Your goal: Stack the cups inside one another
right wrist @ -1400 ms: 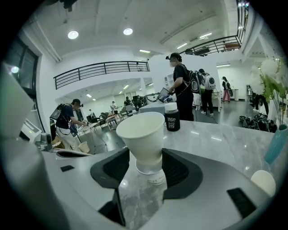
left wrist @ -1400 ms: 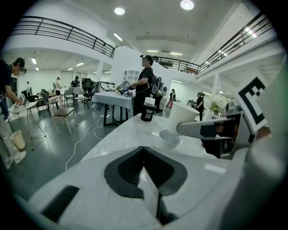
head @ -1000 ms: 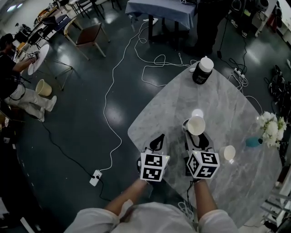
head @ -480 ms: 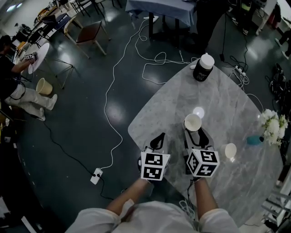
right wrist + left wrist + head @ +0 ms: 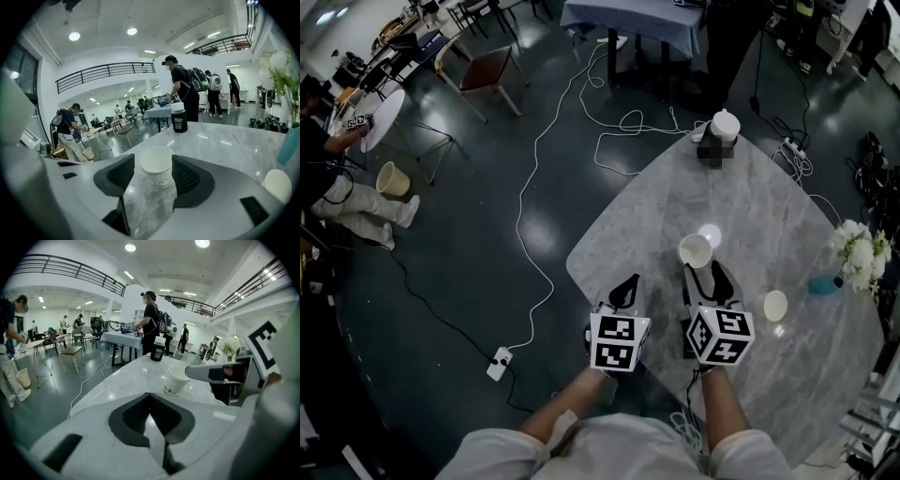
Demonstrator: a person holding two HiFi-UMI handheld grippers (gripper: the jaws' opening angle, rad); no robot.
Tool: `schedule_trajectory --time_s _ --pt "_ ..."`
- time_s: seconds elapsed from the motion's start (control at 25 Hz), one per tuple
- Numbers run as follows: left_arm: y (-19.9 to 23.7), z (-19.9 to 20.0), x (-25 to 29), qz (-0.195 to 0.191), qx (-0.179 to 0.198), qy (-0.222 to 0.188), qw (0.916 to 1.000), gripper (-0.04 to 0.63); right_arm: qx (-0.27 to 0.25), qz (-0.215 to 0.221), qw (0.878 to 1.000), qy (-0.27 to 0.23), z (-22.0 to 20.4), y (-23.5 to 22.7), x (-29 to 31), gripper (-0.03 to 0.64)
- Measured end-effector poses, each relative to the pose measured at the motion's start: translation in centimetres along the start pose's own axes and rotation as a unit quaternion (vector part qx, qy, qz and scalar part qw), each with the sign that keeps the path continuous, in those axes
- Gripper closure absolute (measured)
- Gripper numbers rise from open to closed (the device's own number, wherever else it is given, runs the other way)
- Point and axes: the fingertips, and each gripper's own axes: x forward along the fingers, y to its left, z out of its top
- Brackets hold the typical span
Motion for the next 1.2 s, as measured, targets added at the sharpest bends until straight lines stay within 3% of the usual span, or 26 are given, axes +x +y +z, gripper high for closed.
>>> schedule_trajectory --time_s 0.72,1.2 --pt "-2.0 1.6 -4.0 -0.017 0.002 -0.031 0.9994 0.600 0.014 -0.018 0.999 -0.036 1.0 0.3 -4.8 0.413" --pt "-4.0 2.2 -7.4 -0.041 0.022 -0.054 0.9975 0.600 0.017 -0.043 0.997 -0.062 1.0 0.3 -9.4 0.514"
